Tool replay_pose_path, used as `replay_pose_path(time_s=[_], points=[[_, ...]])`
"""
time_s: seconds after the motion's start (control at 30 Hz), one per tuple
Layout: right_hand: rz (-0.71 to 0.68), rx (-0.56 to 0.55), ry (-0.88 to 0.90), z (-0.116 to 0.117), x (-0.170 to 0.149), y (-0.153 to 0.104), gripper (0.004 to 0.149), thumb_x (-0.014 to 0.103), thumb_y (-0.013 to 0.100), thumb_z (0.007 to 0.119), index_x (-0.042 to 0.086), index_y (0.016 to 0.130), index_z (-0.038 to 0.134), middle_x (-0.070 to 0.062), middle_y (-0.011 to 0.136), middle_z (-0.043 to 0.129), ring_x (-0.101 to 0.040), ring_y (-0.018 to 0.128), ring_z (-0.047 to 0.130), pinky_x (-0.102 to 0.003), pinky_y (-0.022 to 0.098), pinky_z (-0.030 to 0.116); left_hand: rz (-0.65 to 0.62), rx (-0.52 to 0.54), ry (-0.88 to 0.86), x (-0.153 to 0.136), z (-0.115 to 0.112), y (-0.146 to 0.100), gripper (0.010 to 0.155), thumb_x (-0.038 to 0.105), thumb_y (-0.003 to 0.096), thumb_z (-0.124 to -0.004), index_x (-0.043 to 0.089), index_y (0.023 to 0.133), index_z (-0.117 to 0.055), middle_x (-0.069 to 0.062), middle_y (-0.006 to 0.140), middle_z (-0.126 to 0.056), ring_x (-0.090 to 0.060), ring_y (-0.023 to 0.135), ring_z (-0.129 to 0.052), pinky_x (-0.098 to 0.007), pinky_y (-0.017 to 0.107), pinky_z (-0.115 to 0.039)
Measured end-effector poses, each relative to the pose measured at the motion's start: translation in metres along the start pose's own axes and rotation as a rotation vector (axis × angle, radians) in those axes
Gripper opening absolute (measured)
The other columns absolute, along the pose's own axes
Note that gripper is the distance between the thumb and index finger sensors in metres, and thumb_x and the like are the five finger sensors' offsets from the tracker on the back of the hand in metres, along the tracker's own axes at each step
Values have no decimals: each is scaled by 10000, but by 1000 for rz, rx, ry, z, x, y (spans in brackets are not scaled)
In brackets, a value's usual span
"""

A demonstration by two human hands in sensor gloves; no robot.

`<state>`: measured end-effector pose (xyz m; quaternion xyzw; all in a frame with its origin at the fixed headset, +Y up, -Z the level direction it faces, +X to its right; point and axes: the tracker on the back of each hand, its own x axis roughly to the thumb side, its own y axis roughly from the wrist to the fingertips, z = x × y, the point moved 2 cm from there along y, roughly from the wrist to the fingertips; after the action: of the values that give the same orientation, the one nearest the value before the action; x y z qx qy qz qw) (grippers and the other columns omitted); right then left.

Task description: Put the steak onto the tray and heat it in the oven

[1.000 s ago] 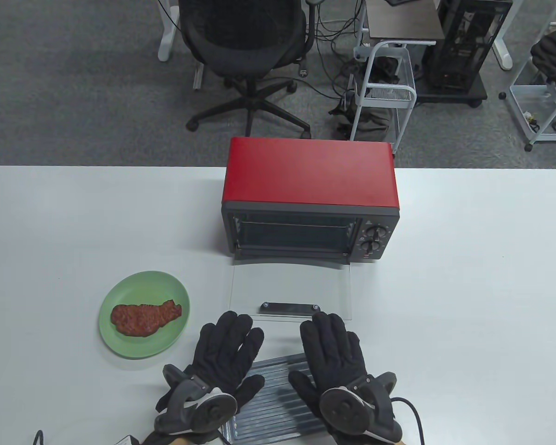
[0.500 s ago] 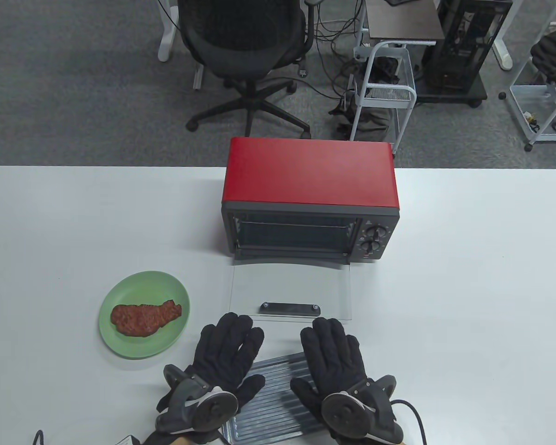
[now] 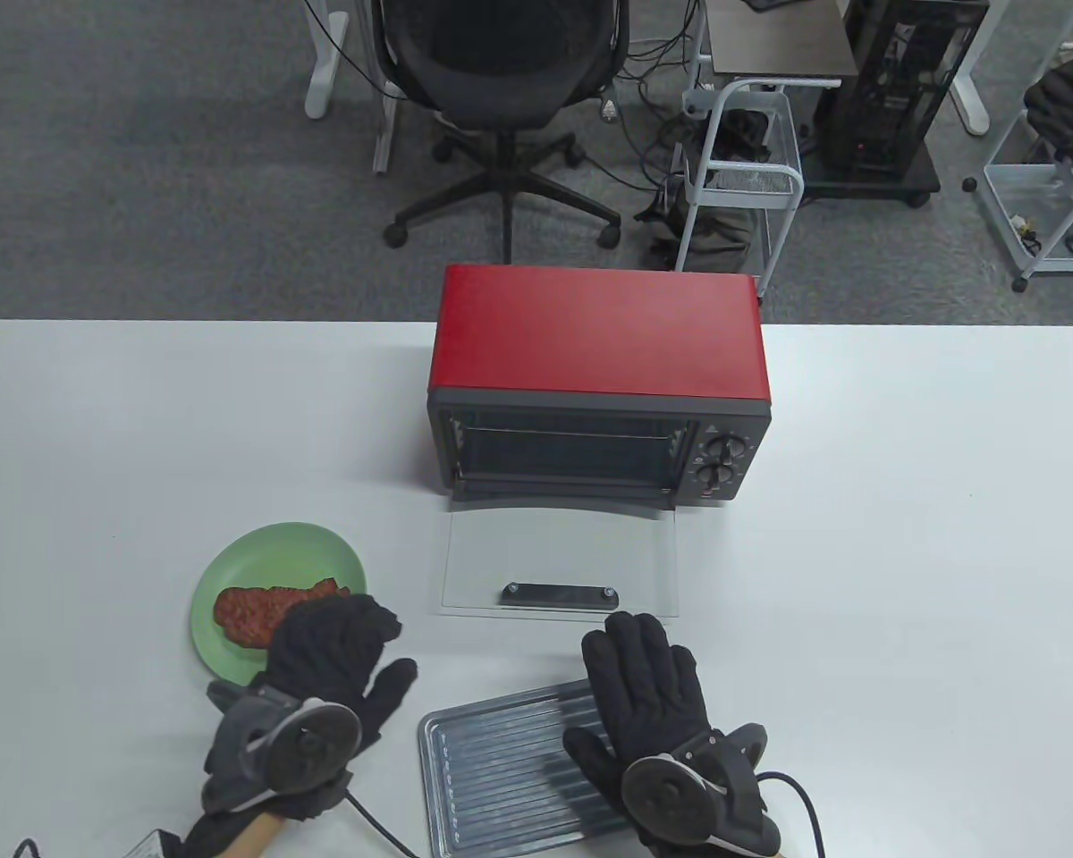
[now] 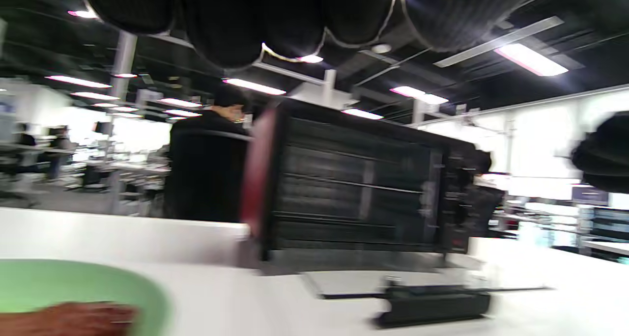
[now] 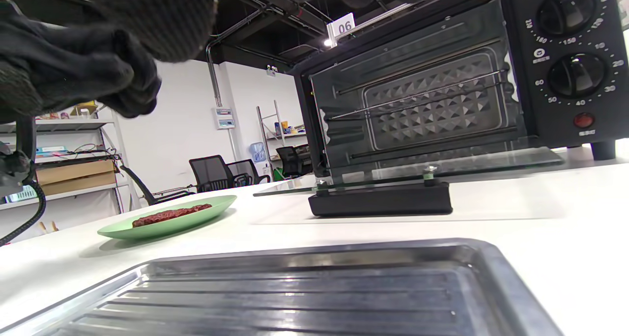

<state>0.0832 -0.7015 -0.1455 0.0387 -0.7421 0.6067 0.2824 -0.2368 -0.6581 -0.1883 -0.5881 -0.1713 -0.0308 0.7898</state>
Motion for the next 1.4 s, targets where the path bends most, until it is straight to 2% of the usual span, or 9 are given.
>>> replay_pose_path(time_s=[0.17,0.27,0.43,0.53,0.67,0.77,0.9,1.23,1.4], points=[[4,0,0,0,-1,0,898,539,509,712,74,1147,285,-238,1182,291,-536,1061,343,-723,676,431,253,4,109,-83,-1,2,608,496,487,-744,211,1011,-622,-151,934,-759,-407,755,-834,-663,626,-687],[8,1,-3,-1,-2,0,900,540,509,713,73,1146,282,-239,1182,292,-535,1061,344,-723,676,432,424,-62,112,-123,-13,-2,664,486,492,-751,200,1065,-576,-163,958,-745,-419,768,-831,-664,624,-687],[13,3,2,0,-3,0,899,539,510,711,72,1146,283,-239,1182,295,-536,1060,345,-724,675,433,674,-259,92,-170,-38,-7,715,494,499,-737,190,1116,-542,-192,1039,-705,-432,810,-837,-650,622,-704],[15,7,2,-1,-3,0,899,538,510,712,69,1146,282,-240,1181,297,-538,1060,345,-723,675,434,751,-258,45,-187,-50,-10,695,489,495,-738,184,1099,-578,-186,1009,-740,-425,780,-855,-654,618,-704],[17,2,4,-1,-4,0,898,537,510,711,68,1146,284,-240,1181,299,-538,1059,347,-724,675,435,831,-410,94,-199,-64,-10,667,513,495,-728,189,1067,-619,-159,959,-772,-382,723,-878,-621,596,-737],[22,4,7,-2,-5,0,894,535,512,710,68,1146,286,-240,1181,302,-538,1059,346,-723,674,436,835,-406,41,-204,-71,-9,596,496,485,-746,174,987,-742,-123,821,-908,-326,571,-982,-567,494,-835],[28,10,11,-2,-5,-1,890,527,514,711,66,1144,285,-243,1179,306,-539,1057,354,-717,674,448,847,-450,55,-206,-77,-7,637,474,482,-774,159,1029,-686,-57,748,-974,-257,470,-1038,-506,419,-900],[33,7,17,-2,-6,-1,878,516,517,708,65,1142,291,-243,1177,311,-537,1055,360,-712,673,459,877,-471,68,-202,-84,-1,620,410,489,-785,143,1039,-677,-19,715,-967,-198,436,-1039,-464,403,-921],[36,1,21,-2,-6,-1,875,513,517,708,62,1142,294,-244,1176,311,-538,1054,360,-712,672,461,864,-471,10,-202,-87,-4,551,388,513,-725,174,1020,-698,-11,761,-915,-169,490,-1002,-447,453,-905]])
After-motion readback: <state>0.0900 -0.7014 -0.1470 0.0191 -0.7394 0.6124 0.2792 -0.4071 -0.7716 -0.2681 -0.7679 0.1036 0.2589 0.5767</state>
